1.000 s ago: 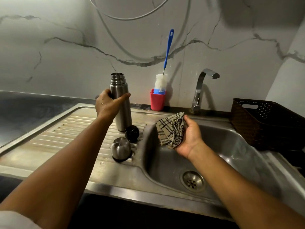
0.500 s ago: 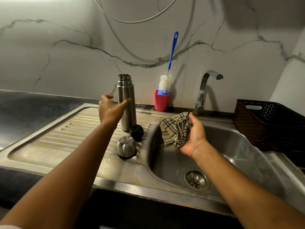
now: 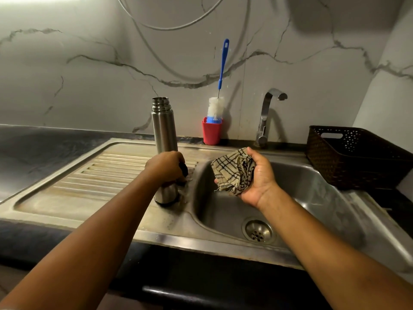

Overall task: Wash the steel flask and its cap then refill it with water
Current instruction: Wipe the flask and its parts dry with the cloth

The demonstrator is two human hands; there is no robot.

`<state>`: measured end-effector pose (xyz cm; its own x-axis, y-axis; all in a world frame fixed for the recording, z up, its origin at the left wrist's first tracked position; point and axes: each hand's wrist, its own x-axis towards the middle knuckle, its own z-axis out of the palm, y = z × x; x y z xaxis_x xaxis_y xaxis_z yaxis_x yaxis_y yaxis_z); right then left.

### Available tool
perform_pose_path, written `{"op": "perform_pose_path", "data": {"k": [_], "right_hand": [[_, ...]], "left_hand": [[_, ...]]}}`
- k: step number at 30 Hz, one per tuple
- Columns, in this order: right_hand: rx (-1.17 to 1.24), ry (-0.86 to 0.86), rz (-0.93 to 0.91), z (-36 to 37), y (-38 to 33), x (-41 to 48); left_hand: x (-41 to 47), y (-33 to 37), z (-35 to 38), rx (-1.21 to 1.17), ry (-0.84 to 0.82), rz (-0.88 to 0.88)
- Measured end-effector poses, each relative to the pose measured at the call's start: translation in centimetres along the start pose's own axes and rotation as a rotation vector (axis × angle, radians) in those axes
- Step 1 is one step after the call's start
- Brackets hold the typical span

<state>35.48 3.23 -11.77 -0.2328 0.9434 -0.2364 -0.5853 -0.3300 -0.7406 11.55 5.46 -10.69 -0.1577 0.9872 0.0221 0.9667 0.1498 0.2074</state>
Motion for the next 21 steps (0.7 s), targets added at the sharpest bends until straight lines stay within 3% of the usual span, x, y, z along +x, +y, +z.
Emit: {"op": "perform_pose_path", "data": {"k": [3, 5, 7, 9, 12, 17, 19, 21], "right_hand": [[-0.03, 0.014, 0.016, -0.7, -0.9, -0.4], [-0.047, 0.034, -0.003, -1.2, -1.7, -0.1], [-0.055, 0.046, -0.052, -1.5, -2.5, 0.2], [-0.09, 0.025, -0.096, -1.8, -3.2, 0.2], [-0.472, 0.017, -0.199, -1.7, -3.1, -0.9], [-1.148, -0.097, -0.602, -4.3, -2.4, -1.5], [-1.316, -0.129, -0.731, -5.6, -2.6, -1.0], [-1.316, -0.141, -0.793, -6.2, -2.3, -0.7]], "left_hand": [[-0.6, 0.9, -0.9, -0.034, 0.122, 0.004], [-1.4, 2.6, -1.8, -0.363, 0.168, 0.047], [-3.2, 5.7, -2.4, -0.812, 0.031, 0.088], [-5.0, 9.3, -1.5, -1.025, -0.103, 0.119], [-5.1, 12.9, 2.1, -1.175, -0.117, 0.093], [-4.3, 14.4, 5.8, -1.204, -0.079, 0.002], [-4.8, 14.8, 6.2, -1.321, -0.169, -0.054], [-5.0, 15.0, 6.7, -1.313, -0.157, -0.055]]}}
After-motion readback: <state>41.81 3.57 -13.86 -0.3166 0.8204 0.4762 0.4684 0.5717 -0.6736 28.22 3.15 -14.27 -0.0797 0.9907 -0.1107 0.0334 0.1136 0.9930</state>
